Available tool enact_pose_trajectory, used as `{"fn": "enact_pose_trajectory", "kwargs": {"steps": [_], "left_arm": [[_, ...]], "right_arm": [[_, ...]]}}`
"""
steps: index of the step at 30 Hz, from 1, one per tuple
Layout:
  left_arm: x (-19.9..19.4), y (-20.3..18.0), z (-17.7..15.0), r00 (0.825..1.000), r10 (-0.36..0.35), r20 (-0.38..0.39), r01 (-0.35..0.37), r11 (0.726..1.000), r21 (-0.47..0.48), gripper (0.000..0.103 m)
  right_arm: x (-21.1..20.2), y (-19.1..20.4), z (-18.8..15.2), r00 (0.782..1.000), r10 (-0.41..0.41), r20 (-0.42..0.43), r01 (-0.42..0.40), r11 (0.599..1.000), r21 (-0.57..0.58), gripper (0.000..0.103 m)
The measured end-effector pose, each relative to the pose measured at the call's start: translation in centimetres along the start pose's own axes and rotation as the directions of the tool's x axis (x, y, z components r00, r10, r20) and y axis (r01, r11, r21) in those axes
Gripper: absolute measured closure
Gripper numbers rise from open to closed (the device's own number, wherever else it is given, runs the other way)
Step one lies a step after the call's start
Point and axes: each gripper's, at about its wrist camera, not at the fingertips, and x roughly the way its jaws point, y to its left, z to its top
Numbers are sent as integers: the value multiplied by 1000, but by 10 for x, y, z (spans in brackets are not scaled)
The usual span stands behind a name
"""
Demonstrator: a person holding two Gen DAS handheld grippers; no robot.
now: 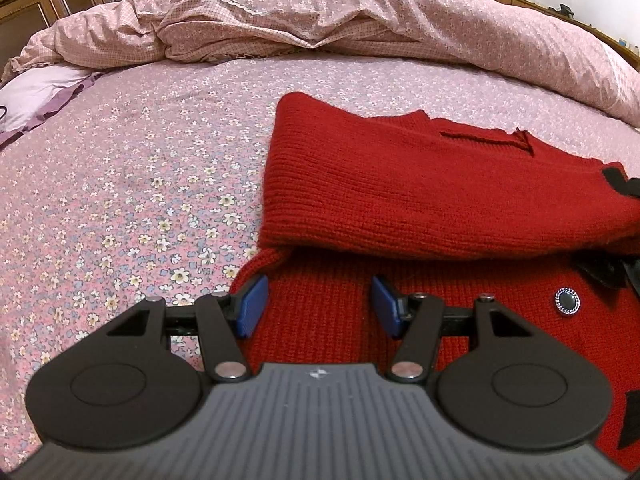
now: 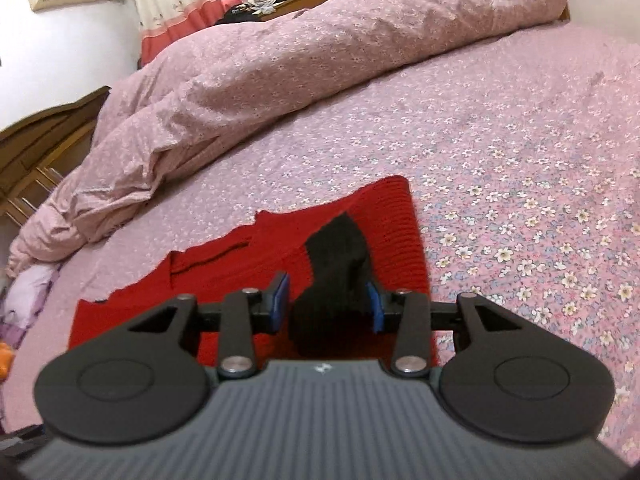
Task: Fold small clothes
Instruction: 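Drag the cuff flat across the body and open the right gripper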
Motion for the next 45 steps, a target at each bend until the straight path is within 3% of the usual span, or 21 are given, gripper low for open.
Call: {"fn": "enact_pose_trajectory", "kwargs": {"steps": [7, 18, 19, 20, 22, 26, 30, 33, 36, 41, 45], "left_arm": [[0, -1, 1, 1000, 6, -4, -6, 1000, 7, 39], [0, -5, 3, 1000, 23, -13, -23, 1000, 8, 39], [1, -6, 4, 1000, 24, -15, -24, 1000, 6, 39], [1, -6, 5, 1000, 25, -16, -25, 1000, 4, 39], [1, -6, 6, 999, 28, -17, -28, 1000, -1, 39], [1, -8, 9, 999, 33, -9, -34, 999, -6, 39], [4, -10, 10, 999, 38, -10, -38, 999, 2, 39], [5, -10, 9, 999, 44, -11, -44, 999, 14, 39], [4, -9, 9, 999, 41, -10, -41, 999, 16, 39], [-11, -13, 13, 1000, 29, 6, -29, 999, 40, 39], [-36, -19, 20, 996, -7, 85, 1, 998, 65, 39]], "right_arm": [[7, -3, 15, 1000, -6, -7, 6, 998, -58, 60], [32, -8, 16, 994, 7, -114, -25, 988, -154, 59], [34, -8, 16, 994, 9, -113, -27, 987, -156, 60], [34, -6, 17, 993, 8, -115, -28, 985, -168, 69], [30, -1, 18, 996, 11, -90, -30, 976, -218, 89], [12, 7, 25, 998, 59, -9, -59, 963, -263, 90], [3, 4, 37, 995, 57, 87, -36, 973, -229, 90], [18, -2, 34, 998, 3, 56, 10, 974, -226, 99], [40, -14, 23, 997, -77, -13, 72, 969, -236, 100], [28, -28, 20, 1000, -21, 1, 21, 990, -137, 97], [2, -17, 22, 999, 3, 44, 5, 983, -184, 97]]}}
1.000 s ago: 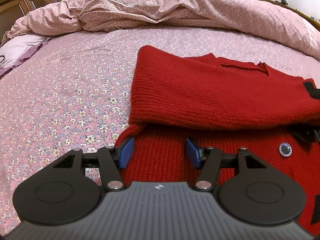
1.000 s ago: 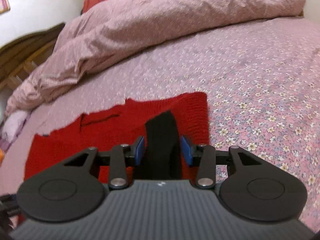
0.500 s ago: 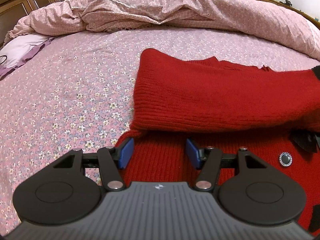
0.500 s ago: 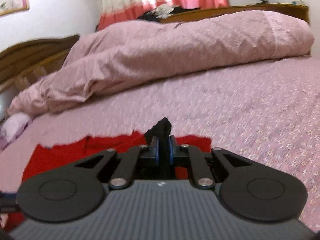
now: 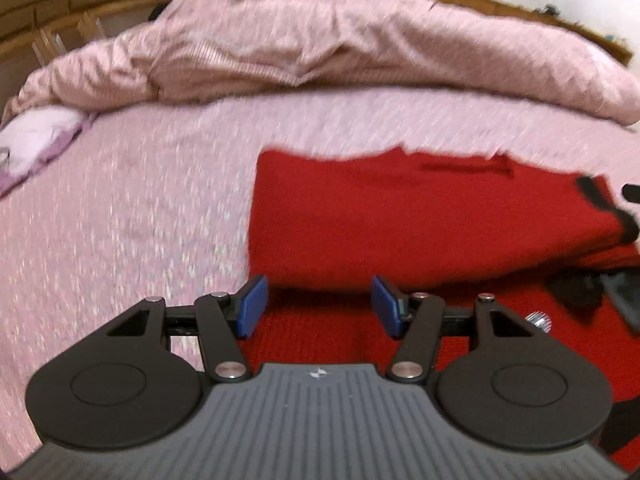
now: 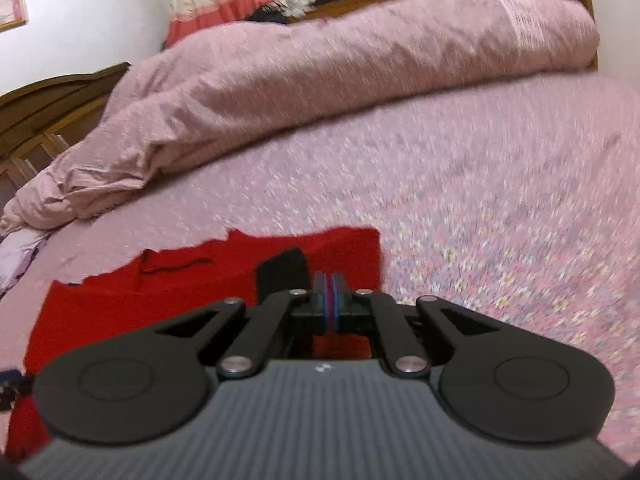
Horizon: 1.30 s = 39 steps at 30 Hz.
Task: Fold small clothes
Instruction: 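Drag the cuff flat across the body and open the right gripper, then move both open grippers to the cardigan hem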
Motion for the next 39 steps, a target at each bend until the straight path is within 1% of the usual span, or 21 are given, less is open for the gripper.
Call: {"fn": "enact_pose_trajectory", "kwargs": {"steps": [2, 4, 6, 8, 9, 11, 13, 14, 17, 21, 24, 27, 29, 30, 31, 32, 33, 34, 37, 39], "left_arm": [[-6, -3, 7, 1000, -7, 25, 7, 1000, -1, 39], [-3, -4, 13, 999, -23, 31, 24, 1000, -14, 39], [7, -5, 17, 1000, -16, 13, 16, 1000, -20, 39], [20, -6, 19, 1000, -11, -2, 11, 1000, -16, 39], [26, -8, 20, 1000, -9, -11, 9, 1000, -12, 39], [37, -10, 21, 1000, -1, -30, 1, 1000, 1, 39], [50, -13, 20, 998, 10, -56, -9, 1000, 16, 39], [55, -13, 19, 998, 11, -66, -10, 1000, 23, 39], [62, -16, 18, 998, 20, -64, -18, 999, 42, 39], [65, -14, 17, 998, 13, -61, -10, 999, 37, 38], [64, -12, 18, 998, 5, -60, -2, 999, 35, 38], [56, -12, 19, 998, 14, -57, -12, 999, 41, 38], [49, -12, 19, 998, 26, -54, -23, 999, 44, 38], [45, -12, 19, 998, 29, -52, -27, 999, 47, 38], [41, -12, 18, 998, 33, -52, -30, 998, 47, 38], [36, -11, 17, 998, 34, -54, -31, 998, 45, 37], [32, -10, 16, 998, 31, -57, -29, 999, 38, 37], [28, -8, 15, 998, 27, -61, -25, 999, 26, 37], [12, 0, 11, 998, 15, -62, -16, 1000, -14, 35], [0, 4, 9, 998, 18, -52, -19, 1000, -22, 34]], "right_arm": [[-14, 9, 2, 999, 32, 14, -32, 999, -28, 97], [-23, 19, -1, 997, 79, 7, -79, 995, -57, 97], [-26, 32, -8, 994, 104, -25, -106, 990, -88, 97], [-22, 42, -15, 992, 107, -66, -114, 988, -105, 97], [-19, 44, -18, 992, 99, -81, -108, 988, -111, 97], [-11, 48, -27, 993, 44, -106, -58, 989, -133, 98], [-4, 49, -34, 994, 14, -107, -29, 990, -139, 99], [-3, 47, -35, 995, 10, -97, -23, 991, -131, 100], [2, 39, -38, 996, 6, -87, -13, 997, -74, 100], [6, 29, -43, 998, 16, -56, -17, 1000, -12, 101], [4, 32, -43, 999, 8, -41, -8, 1000, -10, 100], [-1, 36, -41, 999, 5, -38, -5, 1000, -15, 99], [-8, 40, -38, 999, 11, -44, -12, 999, -30, 92], [-12, 42, -37, 999, 13, -45, -15, 999, -35, 86], [-17, 44, -36, 999, 18, -45, -20, 999, -40, 68], [-22, 45, -35, 999, 28, -43, -30, 999, -42, 42], [-28, 47, -34, 999, 37, -37, -39, 998, -40, 32], [-36, 50, -34, 999, 42, -25, -43, 998, -35, 27], [-52, 59, -33, 998, 58, -18, -59, 997, -48, 27], [-63, 65, -33, 997, 72, -22, -73, 996, -52, 27]]}}
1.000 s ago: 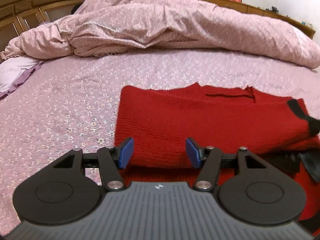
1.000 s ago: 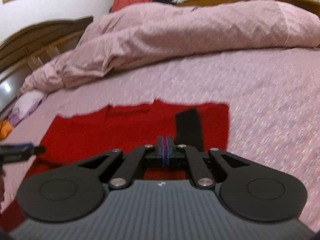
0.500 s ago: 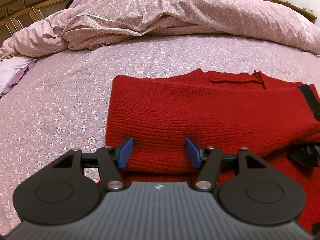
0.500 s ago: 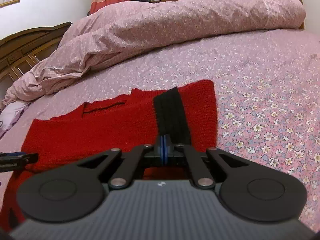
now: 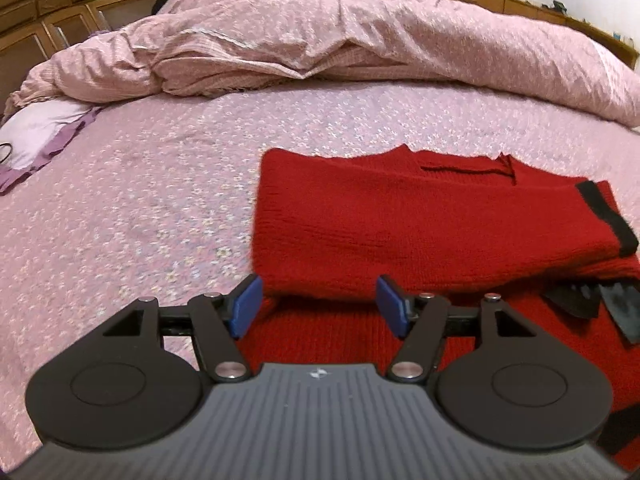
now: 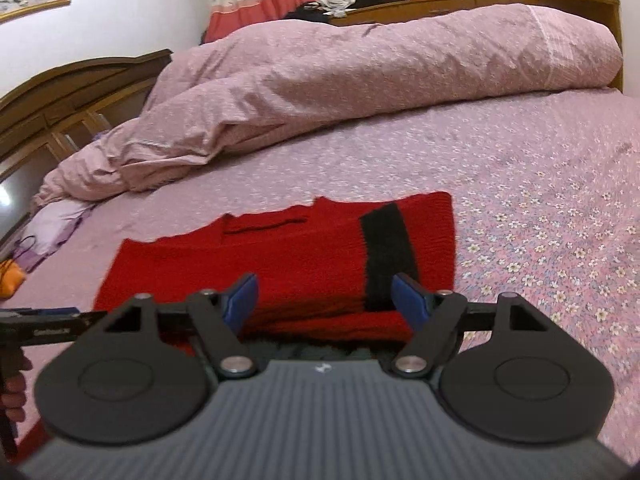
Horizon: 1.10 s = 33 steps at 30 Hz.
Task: Fold small clothes
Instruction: 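Move both open grippers to the cardigan hem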
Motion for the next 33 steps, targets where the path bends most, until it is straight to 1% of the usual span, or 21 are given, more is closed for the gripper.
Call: {"fn": "enact_pose_trajectory", "kwargs": {"steps": [5, 9, 14, 18, 24, 27, 29, 33], "left_arm": [[-31, 5, -7, 1000, -5, 24, 5, 1000, 9, 29], [-54, 7, -15, 999, -22, 29, 22, 1000, 6, 25], [-77, 5, -27, 999, -20, 26, 19, 1000, 13, 24], [-93, 9, -37, 999, -34, 17, 34, 999, -11, 24], [-111, 19, -55, 1000, -24, 9, 24, 1000, -6, 24], [-117, 29, -65, 1000, -17, -8, 17, 1000, -15, 24], [-117, 34, -73, 1000, -9, -24, 9, 1000, -16, 24], [-108, 44, -88, 997, 5, -75, -7, 1000, -22, 24]], "right_arm": [[-29, 16, -2, 999, 38, 0, -38, 999, -16, 27], [-53, 22, -6, 999, 46, -4, -46, 999, -20, 27], [-80, 24, -14, 999, 47, -22, -48, 999, -19, 27], [-95, 25, -19, 999, 31, -24, -32, 999, -40, 27], [-115, 16, -24, 1000, -10, -27, 9, 999, -39, 27], [-119, 8, -27, 998, -22, -64, 19, 999, -43, 27], [-118, -1, -31, 994, -28, -109, 24, 999, -40, 28], [-114, -18, -44, 984, -51, -173, 48, 999, -19, 28]]}}
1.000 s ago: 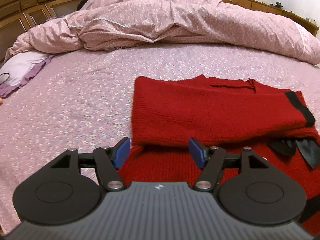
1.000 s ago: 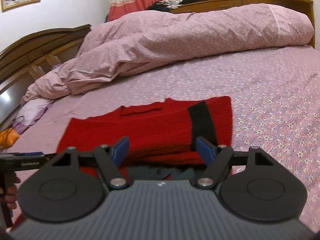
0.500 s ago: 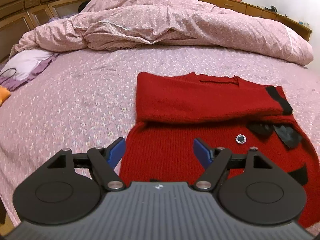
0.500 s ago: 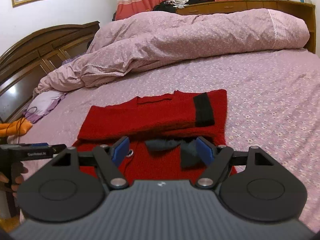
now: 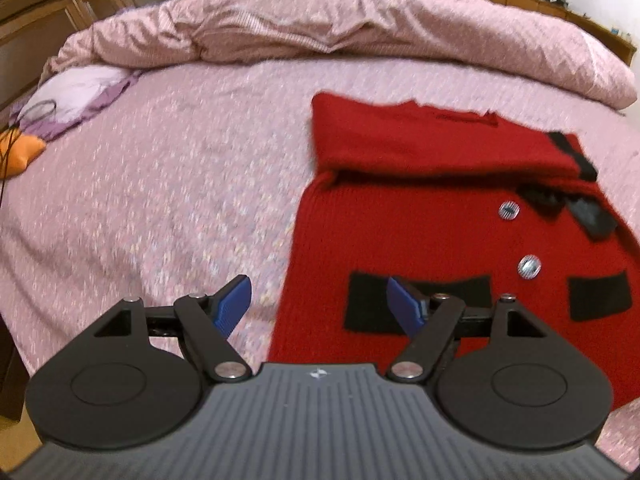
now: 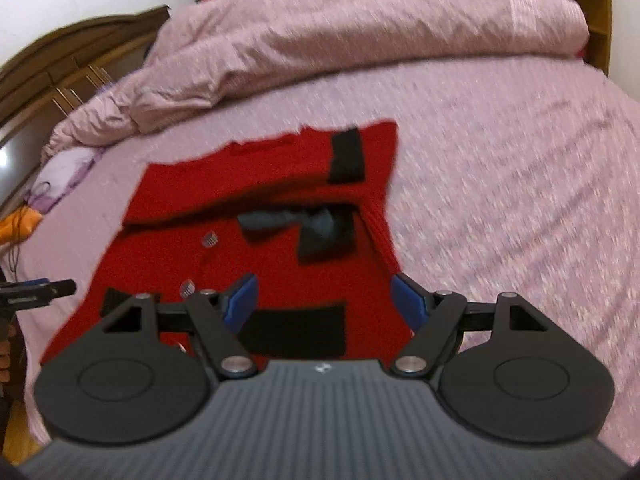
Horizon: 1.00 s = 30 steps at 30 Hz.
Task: Fold small clothes
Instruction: 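Move both open grippers to the cardigan hem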
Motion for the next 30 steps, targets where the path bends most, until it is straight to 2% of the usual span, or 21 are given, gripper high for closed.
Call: {"fn": "enact_pose_trajectory", "kwargs": {"steps": [6, 10, 15, 22, 27, 30], "left_arm": [[15, 9, -14, 998, 2, -58, -2, 1000, -3, 24], [22, 13, -18, 997, -8, -78, 8, 1000, -4, 24], [24, 18, -27, 996, -14, -84, 15, 1000, 7, 24], [27, 11, -33, 999, -9, -53, 13, 997, 76, 26], [27, 3, -36, 995, -88, -40, 92, 989, 118, 30], [33, -1, -36, 994, -103, -46, 108, 983, 147, 30]], "right_arm": [[13, -24, -14, 996, -27, -84, 31, 998, 50, 28], [20, -33, -22, 986, 13, -168, -6, 999, 47, 29], [21, -40, -39, 974, 25, -224, -19, 999, 31, 29], [26, -48, -57, 967, 87, -239, -77, 996, 50, 30], [32, -39, -62, 961, 145, -237, -148, 989, 7, 28], [40, -32, -64, 959, 143, -247, -158, 987, -41, 28]]}}
